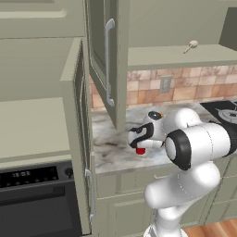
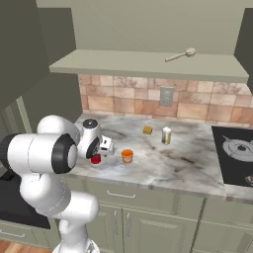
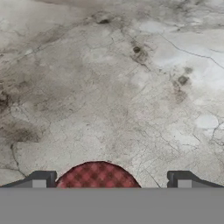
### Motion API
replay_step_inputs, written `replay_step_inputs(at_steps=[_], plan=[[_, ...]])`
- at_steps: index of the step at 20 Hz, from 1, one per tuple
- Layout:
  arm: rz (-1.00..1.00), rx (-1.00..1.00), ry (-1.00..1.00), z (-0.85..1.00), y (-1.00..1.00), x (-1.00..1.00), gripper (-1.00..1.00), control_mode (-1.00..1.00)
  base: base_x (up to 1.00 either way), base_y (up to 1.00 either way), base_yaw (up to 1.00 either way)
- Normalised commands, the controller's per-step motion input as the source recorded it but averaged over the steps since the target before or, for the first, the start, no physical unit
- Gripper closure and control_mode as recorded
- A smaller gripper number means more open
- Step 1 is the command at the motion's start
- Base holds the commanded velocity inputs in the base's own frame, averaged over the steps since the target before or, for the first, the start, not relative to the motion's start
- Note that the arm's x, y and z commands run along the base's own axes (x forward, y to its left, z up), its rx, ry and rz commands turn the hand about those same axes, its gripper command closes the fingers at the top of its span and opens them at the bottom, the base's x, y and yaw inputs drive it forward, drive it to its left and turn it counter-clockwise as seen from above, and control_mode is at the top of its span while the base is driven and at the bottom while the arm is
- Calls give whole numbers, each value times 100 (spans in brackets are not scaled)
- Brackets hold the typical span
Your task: Pick the jam and jam from the counter and place them in the cabinets closest to them.
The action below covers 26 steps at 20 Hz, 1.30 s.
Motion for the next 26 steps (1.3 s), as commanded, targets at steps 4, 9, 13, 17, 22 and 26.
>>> replay_step_inputs(at_steps=[4, 9, 13, 17, 22, 26], plan=[[0, 0, 0, -11, 1, 5, 100, -100, 0, 0, 0], [0, 0, 0, -3, 0, 0, 100, -100, 0, 0, 0], [0, 0, 0, 0, 0, 0, 100, -100, 0, 0, 0], [0, 0, 0, 1, 0, 0, 100, -100, 0, 0, 0], [0, 0, 2, 14, 0, 0, 100, -100, 0, 0, 0], [0, 2, 4, 29, 0, 0, 100, -100, 0, 0, 0]])
